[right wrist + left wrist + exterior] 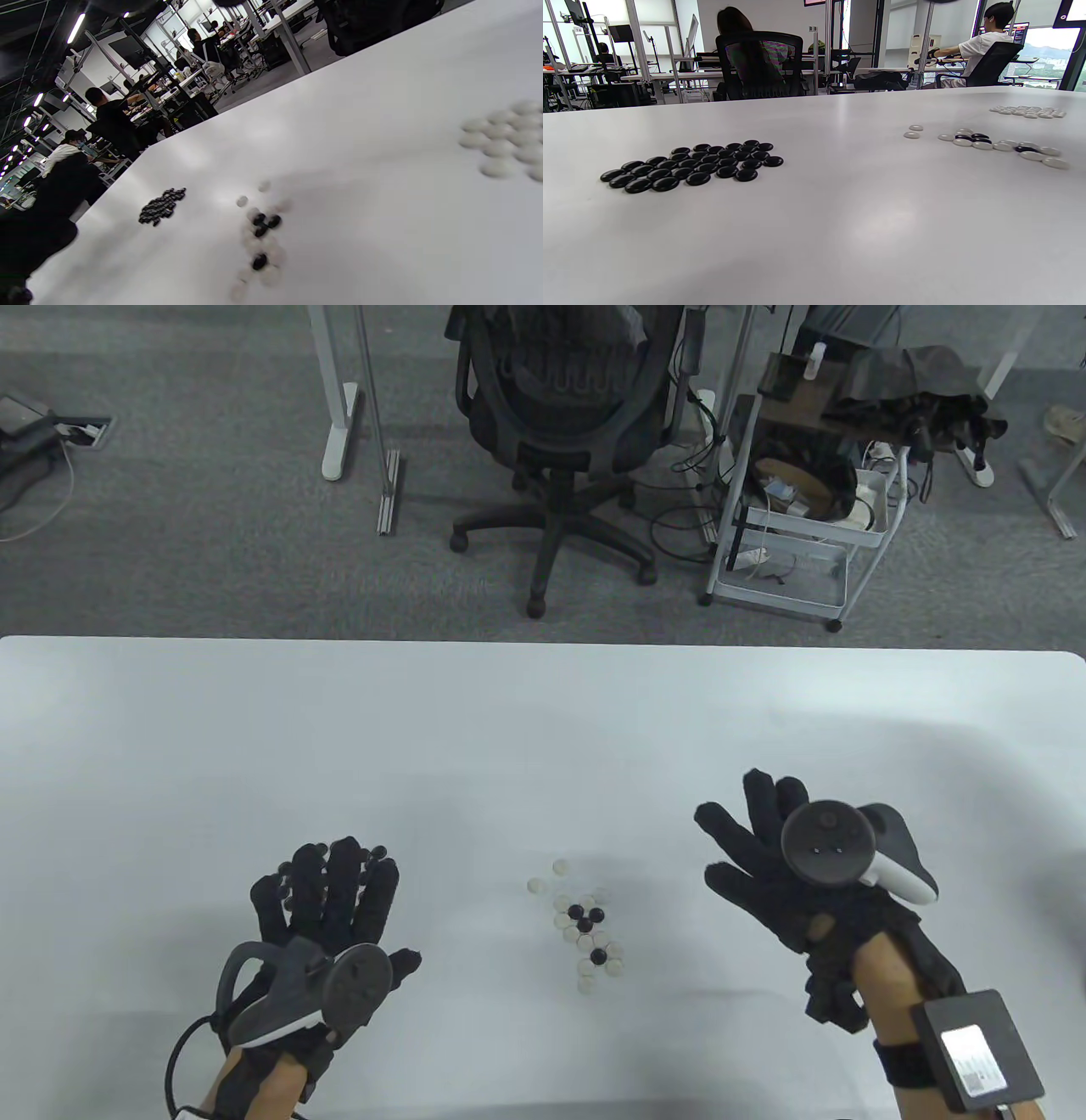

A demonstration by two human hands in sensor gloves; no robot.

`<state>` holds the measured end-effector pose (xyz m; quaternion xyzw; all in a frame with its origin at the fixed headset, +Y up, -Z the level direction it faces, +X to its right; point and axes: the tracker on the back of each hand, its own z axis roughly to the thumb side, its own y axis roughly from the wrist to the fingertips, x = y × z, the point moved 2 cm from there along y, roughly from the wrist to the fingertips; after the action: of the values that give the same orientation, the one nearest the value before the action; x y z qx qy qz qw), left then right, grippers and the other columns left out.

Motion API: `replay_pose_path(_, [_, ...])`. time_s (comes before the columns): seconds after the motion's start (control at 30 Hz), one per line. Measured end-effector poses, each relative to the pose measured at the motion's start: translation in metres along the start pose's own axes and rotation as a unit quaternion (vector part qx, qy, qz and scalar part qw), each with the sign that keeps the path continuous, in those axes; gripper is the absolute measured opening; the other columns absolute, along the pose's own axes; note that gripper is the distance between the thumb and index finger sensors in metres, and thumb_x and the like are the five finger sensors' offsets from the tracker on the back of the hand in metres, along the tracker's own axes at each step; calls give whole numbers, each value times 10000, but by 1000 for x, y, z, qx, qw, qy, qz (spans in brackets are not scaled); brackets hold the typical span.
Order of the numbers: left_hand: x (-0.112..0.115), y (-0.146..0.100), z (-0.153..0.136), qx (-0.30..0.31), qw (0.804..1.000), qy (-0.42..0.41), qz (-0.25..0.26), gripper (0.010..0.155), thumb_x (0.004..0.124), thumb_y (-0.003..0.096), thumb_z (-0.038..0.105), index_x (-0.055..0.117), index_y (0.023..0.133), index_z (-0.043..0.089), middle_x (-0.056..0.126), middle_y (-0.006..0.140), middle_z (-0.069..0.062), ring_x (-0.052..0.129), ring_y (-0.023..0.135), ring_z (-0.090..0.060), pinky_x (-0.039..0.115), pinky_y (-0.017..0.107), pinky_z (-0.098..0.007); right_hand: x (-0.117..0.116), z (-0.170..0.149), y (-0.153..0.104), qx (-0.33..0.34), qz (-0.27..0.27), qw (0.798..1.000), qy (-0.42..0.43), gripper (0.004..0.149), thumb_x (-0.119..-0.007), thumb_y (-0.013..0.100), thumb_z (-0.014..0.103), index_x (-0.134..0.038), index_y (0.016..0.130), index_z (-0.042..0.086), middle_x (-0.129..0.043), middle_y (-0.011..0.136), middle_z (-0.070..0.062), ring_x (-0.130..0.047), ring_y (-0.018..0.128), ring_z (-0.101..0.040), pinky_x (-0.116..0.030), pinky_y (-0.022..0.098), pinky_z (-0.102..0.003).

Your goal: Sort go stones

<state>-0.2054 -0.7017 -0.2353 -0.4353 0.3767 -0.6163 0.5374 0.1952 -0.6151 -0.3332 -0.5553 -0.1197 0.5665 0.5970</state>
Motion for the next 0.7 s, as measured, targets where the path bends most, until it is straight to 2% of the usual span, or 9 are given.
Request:
replay_pose_path(0.03, [0,0,0,1,1000,-1,-1,794,411,611,547,89,1180,96,-131,1135,-360,-147,913,-632,25,536,-857,4,7,8,-2,10,1000,-5,710,-475,556,532,-466,1162,163,40,1092,-298,122,869,-573,-36,535,-799])
replay_pose_path(0.1, [-1,-1,-1,3,1000,-1,2,796,412,611,547,89,1181,94,-129,1134,-364,-145,912,-634,25,535,-857,3,23,35,-32,68,997,-24,690,-477,561,524,-612,1125,150,-23,1119,-282,107,882,-568,-46,539,-802])
replay_pose_path(0.13, [-2,-1,-1,4,1000,-4,4,795,412,611,546,92,1181,94,-129,1135,-362,-146,913,-633,26,536,-857,-4,28,51,-53,102,993,-36,682,-475,563,523,-656,1105,150,-44,1127,-274,104,884,-567,-47,540,-802])
replay_pose_path(0.23, [-3,-2,-2,4,1000,-9,4,791,417,613,545,97,1182,97,-126,1136,-362,-144,914,-632,25,537,-856,-25,33,80,-79,139,986,-56,664,-482,561,522,-706,1073,163,-81,1136,-262,89,891,-564,-54,541,-802])
replay_pose_path(0.3, [-2,-2,-3,4,1000,-10,0,791,422,614,545,103,1184,99,-125,1136,-362,-145,914,-632,24,537,-856,-51,30,107,-96,167,980,-55,648,-483,560,522,-694,1072,186,-80,1134,-258,87,892,-563,-56,541,-802])
replay_pose_path(0.47, [-3,-3,-3,7,1000,-19,-3,791,425,615,544,93,1182,104,-128,1134,-364,-150,908,-632,20,534,-856,-96,19,142,-113,205,972,-26,642,-475,557,518,-638,1094,205,-7,1109,-250,114,874,-557,-43,536,-800])
replay_pose_path(0.53, [-5,-4,-4,7,1000,-21,-2,791,425,614,544,99,1184,103,-126,1136,-365,-149,909,-632,19,533,-857,-108,14,152,-125,211,969,-21,640,-471,555,518,-589,1109,221,32,1093,-250,121,866,-557,-36,534,-800])
replay_pose_path(0.7, [-7,-6,-2,14,999,-29,-2,789,426,616,543,102,1185,104,-128,1136,-365,-150,910,-630,19,534,-856,-121,5,166,-134,220,966,-10,632,-468,556,517,-555,1117,238,57,1081,-250,143,859,-556,-33,534,-802])
